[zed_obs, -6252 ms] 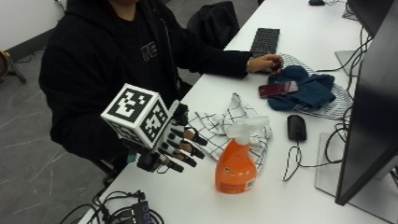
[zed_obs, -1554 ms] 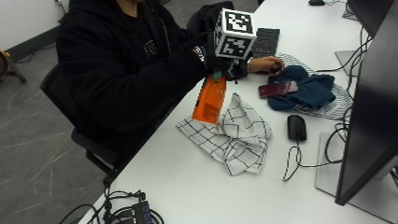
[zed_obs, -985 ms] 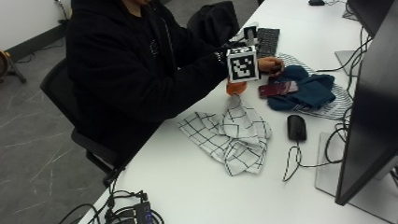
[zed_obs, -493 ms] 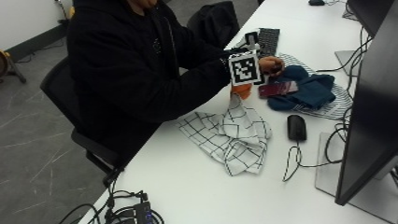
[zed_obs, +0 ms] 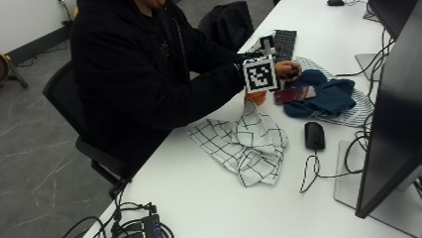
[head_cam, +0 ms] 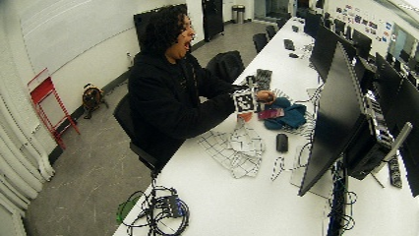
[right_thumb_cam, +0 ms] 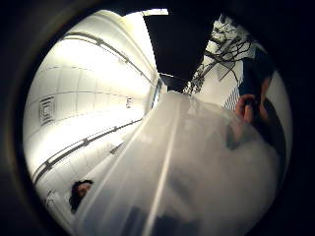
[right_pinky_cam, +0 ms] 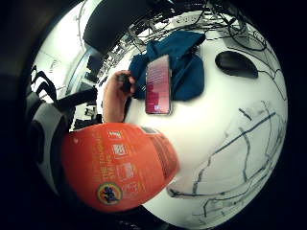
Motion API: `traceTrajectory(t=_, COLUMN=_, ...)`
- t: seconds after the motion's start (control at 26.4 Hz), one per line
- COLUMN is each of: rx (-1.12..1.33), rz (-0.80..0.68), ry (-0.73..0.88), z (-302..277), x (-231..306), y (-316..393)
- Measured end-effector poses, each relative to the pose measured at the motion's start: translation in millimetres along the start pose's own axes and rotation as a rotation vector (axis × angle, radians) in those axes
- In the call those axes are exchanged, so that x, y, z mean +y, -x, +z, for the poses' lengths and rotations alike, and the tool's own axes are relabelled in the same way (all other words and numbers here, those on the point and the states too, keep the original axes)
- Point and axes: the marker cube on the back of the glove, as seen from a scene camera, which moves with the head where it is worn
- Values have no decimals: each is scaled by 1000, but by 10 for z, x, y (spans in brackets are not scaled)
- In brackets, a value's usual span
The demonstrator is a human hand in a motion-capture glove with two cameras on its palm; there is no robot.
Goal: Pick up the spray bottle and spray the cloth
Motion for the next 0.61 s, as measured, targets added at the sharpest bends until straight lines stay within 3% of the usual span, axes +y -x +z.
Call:
traceTrajectory(t=0.3, rx=118, rz=4, ry=128, z=-301, x=134, y=-26)
traceTrajectory(t=0.42, rx=244, rz=-10, ry=90, z=-562, x=167, y=-54)
traceTrajectory(t=0.61, rx=563, rz=22, ry=191, z=-1092, x=608, y=-125)
